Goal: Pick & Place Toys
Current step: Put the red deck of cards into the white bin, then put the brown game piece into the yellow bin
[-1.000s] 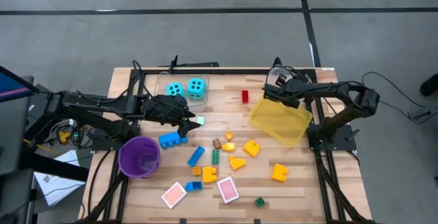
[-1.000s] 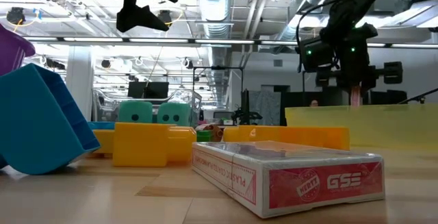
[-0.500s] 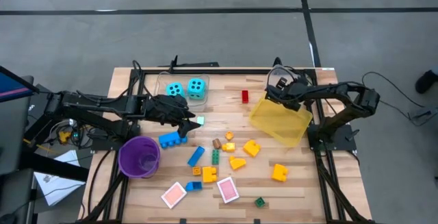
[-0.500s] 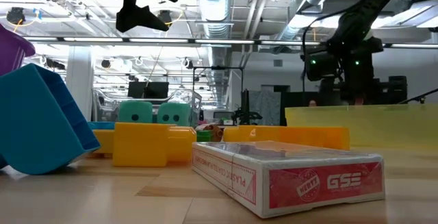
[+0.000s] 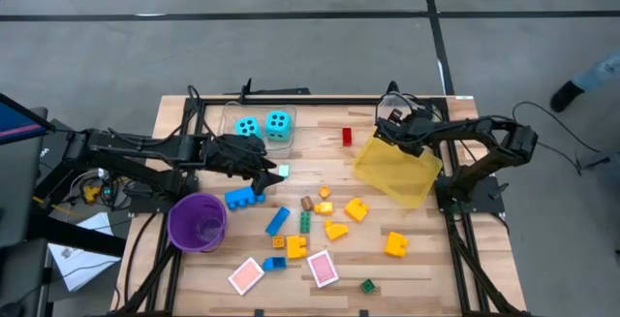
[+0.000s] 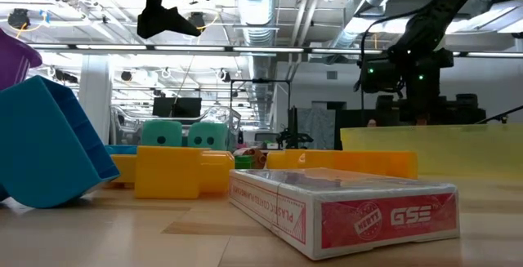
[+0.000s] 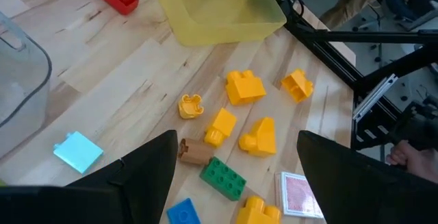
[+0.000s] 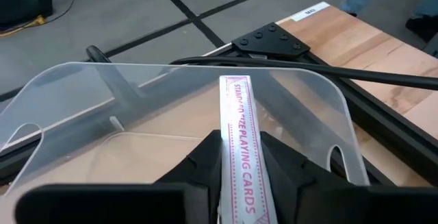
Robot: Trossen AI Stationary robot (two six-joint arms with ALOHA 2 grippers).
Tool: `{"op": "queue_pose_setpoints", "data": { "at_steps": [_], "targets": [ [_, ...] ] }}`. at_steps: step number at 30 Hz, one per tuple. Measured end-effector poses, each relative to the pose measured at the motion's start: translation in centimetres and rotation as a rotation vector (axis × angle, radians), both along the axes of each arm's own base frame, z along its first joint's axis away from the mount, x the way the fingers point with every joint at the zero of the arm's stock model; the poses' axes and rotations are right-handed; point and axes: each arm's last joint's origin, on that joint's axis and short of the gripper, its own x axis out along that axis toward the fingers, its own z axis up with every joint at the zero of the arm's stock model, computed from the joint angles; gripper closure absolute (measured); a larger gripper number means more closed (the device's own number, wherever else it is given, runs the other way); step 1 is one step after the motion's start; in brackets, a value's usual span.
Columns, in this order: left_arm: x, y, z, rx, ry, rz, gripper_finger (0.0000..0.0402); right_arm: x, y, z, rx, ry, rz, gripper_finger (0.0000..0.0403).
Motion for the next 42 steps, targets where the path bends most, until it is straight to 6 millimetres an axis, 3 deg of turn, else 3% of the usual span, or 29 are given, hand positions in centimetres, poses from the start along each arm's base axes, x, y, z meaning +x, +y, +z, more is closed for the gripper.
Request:
{"op": "queue_pose_setpoints", "data": {
  "at_steps": [6, 29, 42],
  "targets": [
    [0.00, -0.05, 0.00, -0.014, 0.000, -0.015, 0.0105, -0.01, 0.00, 0.00, 0.002, 0.000, 0.000, 0.0311],
    [0.12, -0.16, 0.17, -0.041, -0.023, -0.036, 0.0105, 0.46, -0.30, 0.07, -0.015, -0.016, 0.026, 0.0303],
    [0.12, -0.24, 0.17, -0.067, -0.023, -0.041, 0.0105, 0.53, -0.35, 0.11, -0.027, -0.022, 0.025, 0.0223]
  ]
}}
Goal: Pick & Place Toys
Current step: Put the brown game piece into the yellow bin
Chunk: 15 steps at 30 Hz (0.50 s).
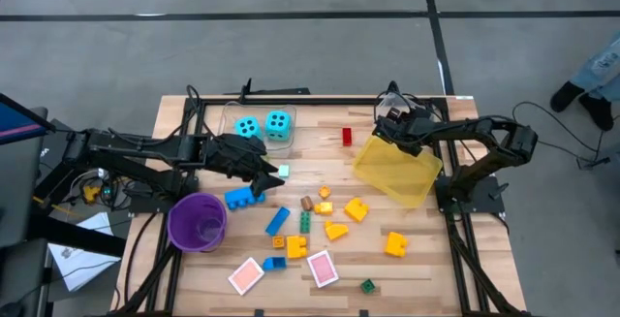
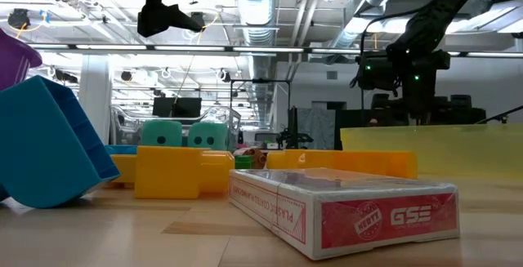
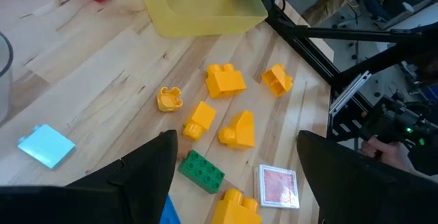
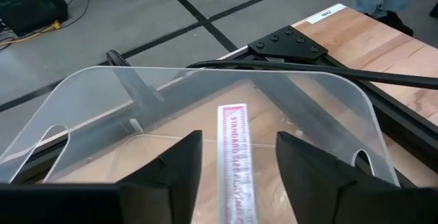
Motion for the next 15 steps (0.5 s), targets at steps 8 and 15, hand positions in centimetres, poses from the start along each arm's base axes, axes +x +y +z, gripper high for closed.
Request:
{"op": "queue_pose_setpoints", "data": {
  "at_steps": [8, 15],
  "targets": [
    [0.0, 0.0, 0.0, 0.002, 0.000, -0.001, 0.0105, -0.1, 0.1, 0.3, 0.001, 0.003, 0.009, 0.0191],
    [0.0, 0.0, 0.0, 0.033, 0.001, -0.007, 0.0105, 0.0, 1.2, 2.4, -0.006, 0.046, 0.133, 0.0186]
  ]
}}
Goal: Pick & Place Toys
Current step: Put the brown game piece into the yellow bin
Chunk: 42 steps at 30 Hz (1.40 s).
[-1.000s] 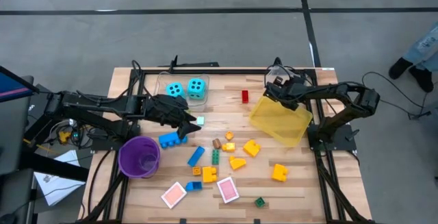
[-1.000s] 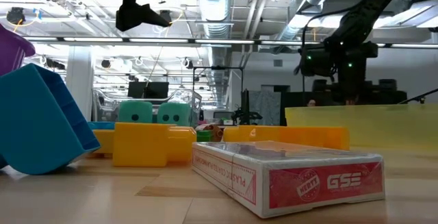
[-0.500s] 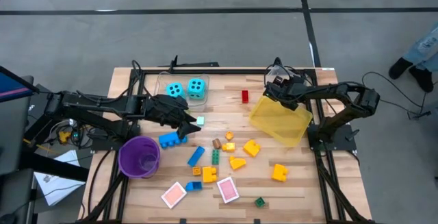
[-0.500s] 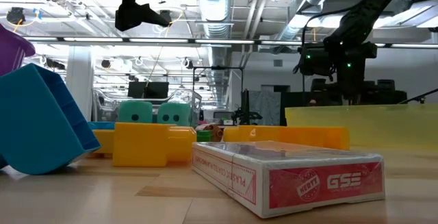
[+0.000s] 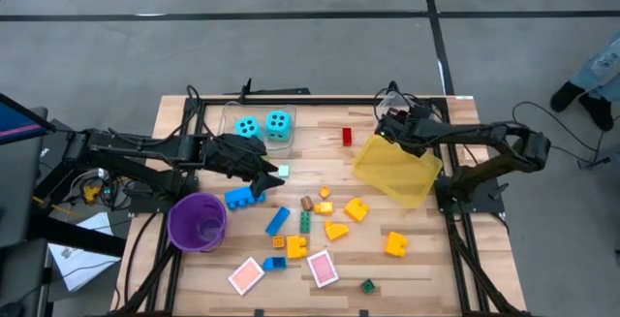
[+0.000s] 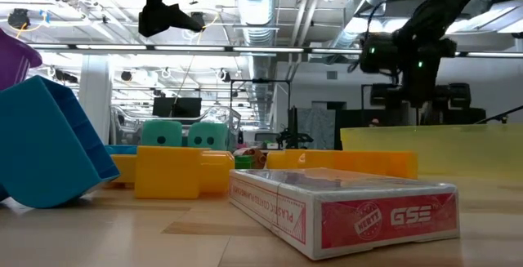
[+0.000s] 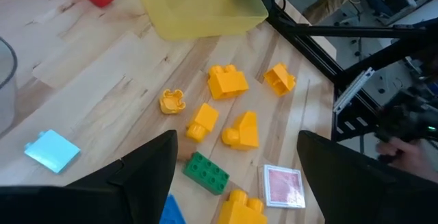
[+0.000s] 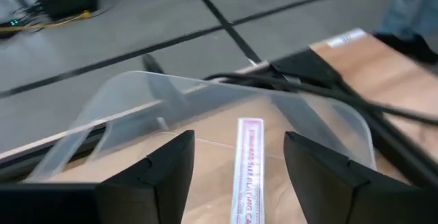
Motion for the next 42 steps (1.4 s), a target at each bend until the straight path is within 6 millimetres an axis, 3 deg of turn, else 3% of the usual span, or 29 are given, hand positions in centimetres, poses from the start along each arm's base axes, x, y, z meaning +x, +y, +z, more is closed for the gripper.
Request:
{"op": "queue_pose_setpoints", "data": {
  "at_steps": [7, 13, 18, 22, 24, 30, 34, 38, 42],
  "targets": [
    [0.1, 0.1, 0.1, 0.058, -0.011, 0.005, 0.0105, -0.3, 2.9, 4.0, -0.029, 0.053, 0.264, 0.0186],
    [0.6, 0.4, 1.2, 0.153, -0.134, 0.067, 0.0105, -1.5, 5.9, 7.1, -0.044, -0.063, 0.488, 0.0186],
    [1.3, 1.2, 5.8, 0.175, -0.606, 0.237, 0.0105, -2.8, 7.6, 9.0, -0.085, -0.217, 0.580, 0.0186],
    [-0.3, 2.0, 10.4, 0.196, -1.104, 0.333, 0.0105, -3.7, 8.4, 10.1, -0.117, -0.302, 0.624, 0.0186],
    [-1.4, 2.4, 11.7, 0.270, -1.249, 0.373, 0.0105, -4.0, 8.7, 10.4, -0.127, -0.332, 0.640, 0.0186],
    [-2.8, 2.8, 12.6, 0.389, -1.284, 0.440, 0.0105, -4.0, 9.3, 11.4, -0.164, -0.443, 0.675, 0.0186],
    [-2.7, 3.0, 13.5, 0.234, -1.356, 0.493, 0.0105, -3.6, 9.7, 11.9, -0.184, -0.509, 0.700, 0.0186],
    [-3.8, 2.9, 17.2, 0.008, -1.637, 0.476, 0.0105, -3.5, 10.0, 11.9, -0.179, -0.526, 0.719, 0.0186],
    [-5.5, 2.4, 21.2, -0.106, -1.849, 0.429, 0.0105, -3.5, 10.4, 11.9, -0.167, -0.555, 0.733, 0.0186]
  ]
}}
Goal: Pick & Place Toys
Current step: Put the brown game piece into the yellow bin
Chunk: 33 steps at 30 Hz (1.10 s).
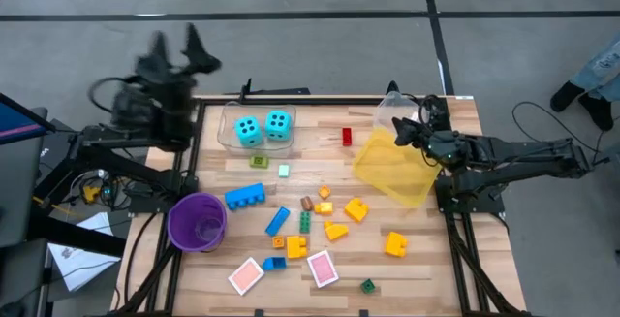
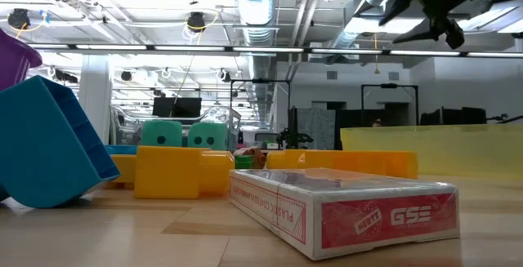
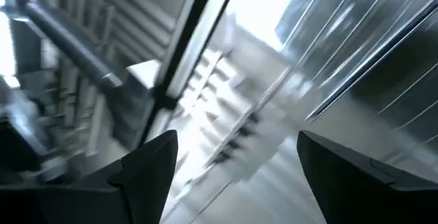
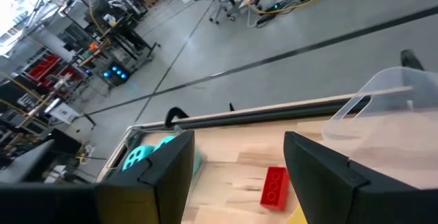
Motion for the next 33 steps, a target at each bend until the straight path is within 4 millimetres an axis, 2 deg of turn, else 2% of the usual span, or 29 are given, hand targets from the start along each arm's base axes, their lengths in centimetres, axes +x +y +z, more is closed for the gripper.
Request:
{"op": "queue_pose_setpoints", "data": {
  "at_steps": [5, 9, 17, 28, 33],
  "targets": [
    [-2.2, -0.7, 4.1, 0.136, -0.094, -0.043, 0.0105, 0.1, 0.5, 0.0, 0.003, -0.004, 0.036, 0.0186],
    [-2.4, -0.9, 5.9, 0.216, -0.109, -0.049, 0.0105, 0.1, 0.8, 0.0, 0.018, -0.022, 0.048, 0.0186],
    [0.0, -0.9, 7.0, 0.226, -0.115, -0.050, 0.0105, 0.1, 0.8, 0.0, 0.019, -0.023, 0.049, 0.0186],
    [-0.1, -0.7, 7.9, 0.234, -0.134, 0.012, 0.0105, 0.5, 0.9, -0.4, 0.014, 0.012, 0.047, 0.0186],
    [0.5, -0.7, 8.1, 0.232, -0.133, 0.012, 0.0105, 0.8, 0.9, -0.6, 0.013, 0.029, 0.047, 0.0186]
  ]
}}
